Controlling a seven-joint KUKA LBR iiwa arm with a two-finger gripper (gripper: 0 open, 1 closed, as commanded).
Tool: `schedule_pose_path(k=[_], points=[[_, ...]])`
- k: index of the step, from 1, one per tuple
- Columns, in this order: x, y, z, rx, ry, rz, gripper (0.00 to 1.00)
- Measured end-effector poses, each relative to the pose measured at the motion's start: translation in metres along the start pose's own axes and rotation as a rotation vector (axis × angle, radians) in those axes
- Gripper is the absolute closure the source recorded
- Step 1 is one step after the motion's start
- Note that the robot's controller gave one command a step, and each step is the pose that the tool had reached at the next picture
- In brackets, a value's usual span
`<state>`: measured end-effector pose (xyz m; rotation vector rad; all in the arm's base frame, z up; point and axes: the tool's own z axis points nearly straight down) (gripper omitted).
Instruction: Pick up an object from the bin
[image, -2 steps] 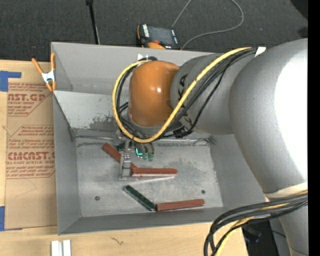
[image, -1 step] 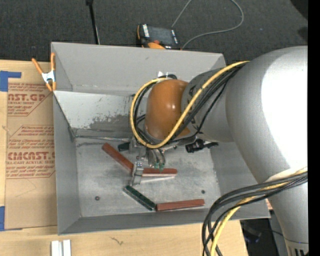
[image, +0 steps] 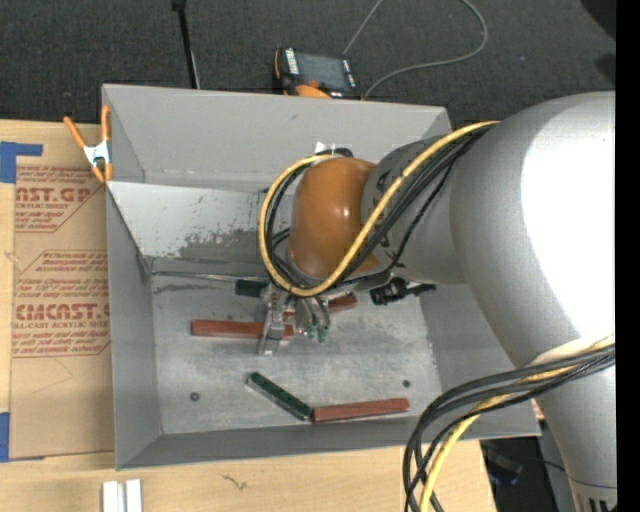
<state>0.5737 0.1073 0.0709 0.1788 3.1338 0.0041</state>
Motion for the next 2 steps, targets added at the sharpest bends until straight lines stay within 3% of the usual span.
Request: schedule_pose_path(k=[1,2], points=[[0.013,-0.019,-0.095,0.001,-0.005,-0.028,1.00],[-0.016,0.030,-0.151,-0.001,-0.006,-0.129,1.00]])
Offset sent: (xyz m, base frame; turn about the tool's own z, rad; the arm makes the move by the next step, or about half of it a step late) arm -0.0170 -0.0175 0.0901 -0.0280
